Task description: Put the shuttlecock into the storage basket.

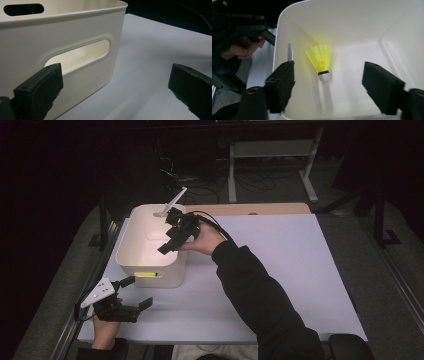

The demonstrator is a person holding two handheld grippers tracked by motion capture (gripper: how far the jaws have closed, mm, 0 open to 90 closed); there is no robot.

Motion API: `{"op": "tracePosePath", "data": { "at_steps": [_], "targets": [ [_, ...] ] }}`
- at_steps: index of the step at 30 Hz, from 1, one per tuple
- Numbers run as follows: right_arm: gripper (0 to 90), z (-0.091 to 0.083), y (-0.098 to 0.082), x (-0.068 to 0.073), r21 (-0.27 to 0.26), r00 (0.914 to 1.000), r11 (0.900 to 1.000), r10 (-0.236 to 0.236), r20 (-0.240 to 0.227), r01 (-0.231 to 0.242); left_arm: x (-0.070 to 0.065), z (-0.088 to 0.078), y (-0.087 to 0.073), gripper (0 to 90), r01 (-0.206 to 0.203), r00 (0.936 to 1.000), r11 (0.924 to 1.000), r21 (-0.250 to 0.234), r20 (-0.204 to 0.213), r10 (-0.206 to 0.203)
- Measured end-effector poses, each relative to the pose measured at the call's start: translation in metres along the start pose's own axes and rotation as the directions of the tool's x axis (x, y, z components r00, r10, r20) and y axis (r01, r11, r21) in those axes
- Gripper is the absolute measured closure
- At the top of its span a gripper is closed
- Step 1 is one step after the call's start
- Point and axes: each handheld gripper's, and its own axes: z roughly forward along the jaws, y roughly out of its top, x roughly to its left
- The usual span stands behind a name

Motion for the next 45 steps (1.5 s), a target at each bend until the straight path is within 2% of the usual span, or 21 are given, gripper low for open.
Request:
{"op": "tracePosePath", "data": {
  "at_steps": [2, 4, 9, 20, 25, 31, 45],
  "targets": [
    [13.6, -0.005, -0.001, 0.001, -0.016, 0.9997, 1.000, 0.000, 0.024, 0.001, 0.000, 0.000, 0.000, 0.0, -0.001, 1.0000, 1.0000, 0.001, 0.001, 0.001],
    [11.7, -0.010, -0.003, 0.001, -0.037, 0.9996, 0.999, 0.002, 0.028, -0.001, 0.000, 0.000, 0.000, 0.0, 0.001, 1.0000, 1.0000, 0.000, 0.001, -0.001],
    [0.4, -0.022, -0.007, 0.002, -0.063, 0.9982, 0.998, 0.012, 0.058, -0.009, 0.000, 0.000, 0.000, 0.0, -0.001, 1.0000, 1.0000, 0.005, 0.002, 0.001],
    [0.0, -0.043, -0.019, 0.001, -0.114, 0.9935, 0.993, 0.022, 0.111, -0.009, 0.000, 0.000, 0.000, 0.0, 0.000, 1.0000, 1.0000, 0.006, 0.003, 0.000],
    [0.0, -0.050, -0.026, 0.001, -0.124, 0.9924, 0.992, 0.028, 0.119, -0.013, 0.000, 0.000, 0.000, 0.0, 0.000, 1.0000, 1.0000, 0.008, 0.001, 0.000],
    [0.0, -0.060, -0.036, -0.001, -0.153, 0.9932, 0.988, 0.042, 0.108, -0.025, 0.000, 0.000, 0.000, 0.0, -0.001, 1.0000, 0.9999, 0.011, 0.002, 0.001],
    [0.0, -0.078, -0.057, -0.001, -0.167, 0.9893, 0.985, 0.062, 0.132, -0.040, 0.000, 0.000, 0.000, 0.0, -0.003, 1.0000, 0.9999, 0.011, 0.003, 0.003]
  ]
}}
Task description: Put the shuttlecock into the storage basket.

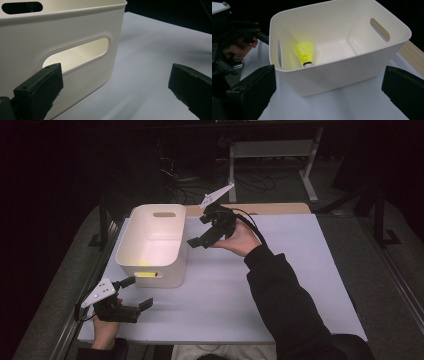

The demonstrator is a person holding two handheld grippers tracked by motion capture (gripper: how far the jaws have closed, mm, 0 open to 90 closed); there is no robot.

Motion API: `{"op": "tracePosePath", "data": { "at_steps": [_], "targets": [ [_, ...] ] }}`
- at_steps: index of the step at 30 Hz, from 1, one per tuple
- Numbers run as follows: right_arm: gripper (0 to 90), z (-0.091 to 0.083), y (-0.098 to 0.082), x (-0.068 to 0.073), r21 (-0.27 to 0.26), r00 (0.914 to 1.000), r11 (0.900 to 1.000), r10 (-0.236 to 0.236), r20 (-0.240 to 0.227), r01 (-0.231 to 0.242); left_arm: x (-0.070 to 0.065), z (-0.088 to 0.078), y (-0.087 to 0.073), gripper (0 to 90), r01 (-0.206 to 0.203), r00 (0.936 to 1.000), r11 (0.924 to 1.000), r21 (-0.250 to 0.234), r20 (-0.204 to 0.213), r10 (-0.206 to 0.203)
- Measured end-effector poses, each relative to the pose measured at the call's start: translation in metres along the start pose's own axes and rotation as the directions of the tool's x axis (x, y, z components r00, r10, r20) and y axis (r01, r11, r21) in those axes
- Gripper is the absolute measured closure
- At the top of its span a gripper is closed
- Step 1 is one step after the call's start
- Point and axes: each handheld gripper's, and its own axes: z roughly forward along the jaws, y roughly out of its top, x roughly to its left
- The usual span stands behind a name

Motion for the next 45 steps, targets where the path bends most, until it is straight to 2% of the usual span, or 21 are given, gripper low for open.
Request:
{"op": "tracePosePath", "data": {
  "at_steps": [8, 26, 45],
  "targets": [
    [0.0, -0.013, -0.008, -0.003, -0.010, 0.9996, 1.000, 0.010, 0.025, -0.010, 0.000, 0.000, 0.000, 0.0, -0.001, 1.0000, 1.0000, 0.002, -0.004, 0.001],
    [0.0, -0.031, -0.024, -0.003, -0.002, 0.9980, 1.000, 0.021, 0.059, -0.021, 0.000, 0.000, 0.000, 0.0, -0.001, 1.0000, 1.0000, 0.005, -0.005, 0.001],
    [0.0, -0.055, -0.065, -0.007, -0.032, 0.9933, 0.998, 0.064, 0.096, -0.062, 0.000, 0.000, -0.001, 0.0, -0.002, 1.0000, 0.9999, 0.010, -0.008, 0.002]
  ]
}}
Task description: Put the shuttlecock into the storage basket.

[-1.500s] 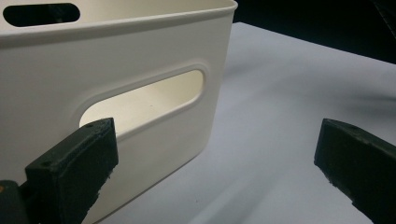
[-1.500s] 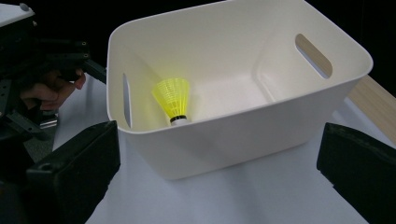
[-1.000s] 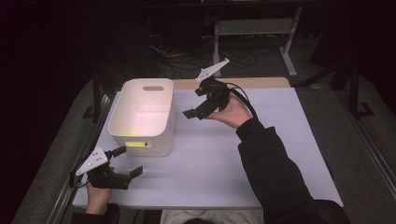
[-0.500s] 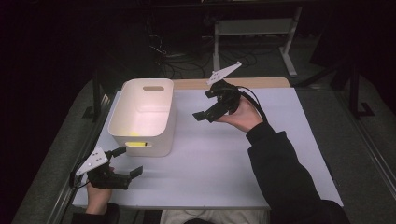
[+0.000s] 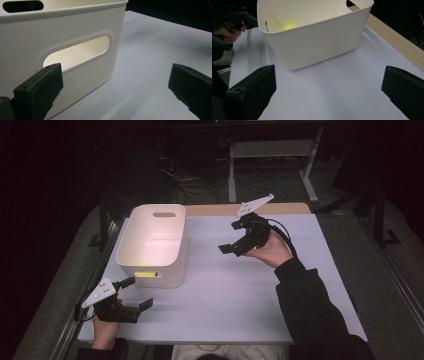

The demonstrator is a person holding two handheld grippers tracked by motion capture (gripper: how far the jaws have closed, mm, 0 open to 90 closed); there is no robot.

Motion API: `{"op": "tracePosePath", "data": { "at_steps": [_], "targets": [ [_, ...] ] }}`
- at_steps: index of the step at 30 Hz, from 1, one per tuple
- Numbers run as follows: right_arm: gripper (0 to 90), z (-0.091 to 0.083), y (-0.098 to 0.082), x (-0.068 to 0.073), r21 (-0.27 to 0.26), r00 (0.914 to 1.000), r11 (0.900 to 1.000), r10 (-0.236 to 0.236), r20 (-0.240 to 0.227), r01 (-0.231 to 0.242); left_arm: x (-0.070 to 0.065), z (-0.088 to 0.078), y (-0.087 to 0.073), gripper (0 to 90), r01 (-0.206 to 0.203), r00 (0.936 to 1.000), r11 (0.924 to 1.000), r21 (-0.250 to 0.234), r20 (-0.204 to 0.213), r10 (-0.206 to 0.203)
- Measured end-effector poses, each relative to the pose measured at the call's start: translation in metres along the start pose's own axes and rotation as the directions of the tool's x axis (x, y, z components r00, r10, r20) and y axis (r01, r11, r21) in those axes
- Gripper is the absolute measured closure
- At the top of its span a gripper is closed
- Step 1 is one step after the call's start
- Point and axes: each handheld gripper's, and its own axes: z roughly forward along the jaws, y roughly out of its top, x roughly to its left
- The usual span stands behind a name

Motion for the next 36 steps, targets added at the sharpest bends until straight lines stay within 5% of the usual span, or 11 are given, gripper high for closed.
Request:
{"op": "tracePosePath", "data": {
  "at_steps": [36],
  "targets": [
    [0.0, -0.038, -0.069, -0.010, -0.039, 0.9957, 0.997, 0.074, 0.057, -0.071, 0.000, 0.000, 0.000, 0.0, -0.001, 1.0000, 1.0000, 0.006, -0.007, 0.001]
  ]
}}
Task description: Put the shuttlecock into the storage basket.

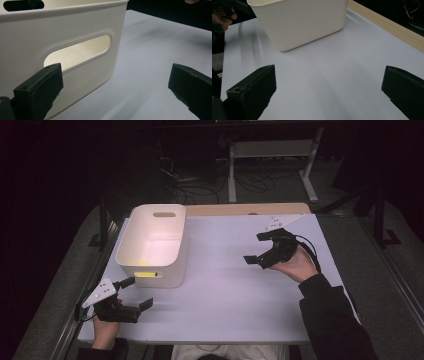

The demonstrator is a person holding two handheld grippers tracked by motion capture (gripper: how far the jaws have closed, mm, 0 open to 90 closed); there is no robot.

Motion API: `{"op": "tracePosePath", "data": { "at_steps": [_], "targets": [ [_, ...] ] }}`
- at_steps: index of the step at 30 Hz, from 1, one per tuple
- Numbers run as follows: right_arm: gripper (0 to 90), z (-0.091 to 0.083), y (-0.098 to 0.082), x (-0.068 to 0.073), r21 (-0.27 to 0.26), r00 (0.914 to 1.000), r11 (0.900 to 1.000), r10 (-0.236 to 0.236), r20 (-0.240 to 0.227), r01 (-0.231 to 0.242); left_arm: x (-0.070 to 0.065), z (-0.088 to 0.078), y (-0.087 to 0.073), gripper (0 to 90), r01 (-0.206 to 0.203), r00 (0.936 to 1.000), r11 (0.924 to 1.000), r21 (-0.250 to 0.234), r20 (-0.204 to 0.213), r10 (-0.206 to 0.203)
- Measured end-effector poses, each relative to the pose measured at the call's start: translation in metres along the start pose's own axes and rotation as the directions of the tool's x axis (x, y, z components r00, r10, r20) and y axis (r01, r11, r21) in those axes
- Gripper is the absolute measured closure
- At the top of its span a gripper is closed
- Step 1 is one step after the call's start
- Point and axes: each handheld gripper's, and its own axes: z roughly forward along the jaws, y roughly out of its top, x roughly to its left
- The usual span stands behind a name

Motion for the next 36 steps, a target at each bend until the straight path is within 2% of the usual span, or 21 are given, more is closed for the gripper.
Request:
{"op": "tracePosePath", "data": {
  "at_steps": [36],
  "targets": [
    [0.0, -0.017, -0.055, 0.000, -0.051, 0.9982, 0.997, 0.055, 0.025, -0.054, 0.000, 0.000, 0.000, 0.0, -0.001, 1.0000, 1.0000, 0.003, 0.000, 0.001]
  ]
}}
